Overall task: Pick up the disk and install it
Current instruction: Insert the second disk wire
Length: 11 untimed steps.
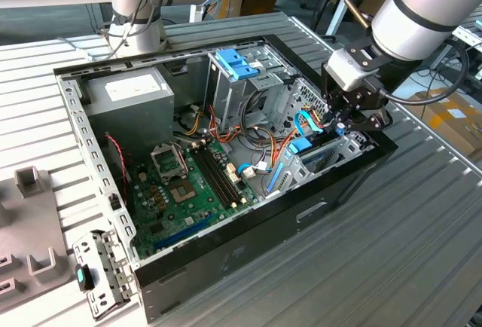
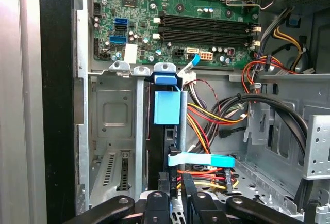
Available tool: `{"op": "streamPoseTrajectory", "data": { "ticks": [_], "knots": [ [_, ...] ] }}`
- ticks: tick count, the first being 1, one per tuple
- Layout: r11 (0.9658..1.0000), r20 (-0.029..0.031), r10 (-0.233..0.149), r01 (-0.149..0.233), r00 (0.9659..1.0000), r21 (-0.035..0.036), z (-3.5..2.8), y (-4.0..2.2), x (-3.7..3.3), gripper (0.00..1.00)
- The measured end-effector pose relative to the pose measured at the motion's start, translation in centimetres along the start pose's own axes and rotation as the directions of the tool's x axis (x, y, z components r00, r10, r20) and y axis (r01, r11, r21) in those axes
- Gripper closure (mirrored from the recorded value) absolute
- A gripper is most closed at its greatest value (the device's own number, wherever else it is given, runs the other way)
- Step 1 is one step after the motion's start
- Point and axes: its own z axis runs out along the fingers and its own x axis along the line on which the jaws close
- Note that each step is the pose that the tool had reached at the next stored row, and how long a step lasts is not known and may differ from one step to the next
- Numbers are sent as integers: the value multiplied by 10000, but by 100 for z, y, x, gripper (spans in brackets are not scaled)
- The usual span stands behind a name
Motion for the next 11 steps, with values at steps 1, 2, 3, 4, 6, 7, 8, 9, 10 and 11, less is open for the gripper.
{"op": "streamPoseTrajectory", "data": {
  "ticks": [1,2,3,4,6,7,8,9,10,11],
  "knots": [
    [10000,0,0,0,10000,0,0,-1,0,76],
    [10000,0,0,0,10000,0,0,-1,0,76],
    [10000,0,0,0,10000,0,0,-2,0,85],
    [10000,0,0,0,10000,0,0,-3,0,85],
    [10000,0,0,0,10000,0,0,-3,0,89],
    [10000,0,0,0,10000,0,0,-4,0,89],
    [10000,0,0,0,10000,0,1,-5,0,89],
    [10000,0,0,0,10000,0,1,-6,0,89],
    [10000,0,0,0,10000,0,2,-5,1,89],
    [10000,3,0,0,10000,0,5,-5,1,89]
  ]
}}
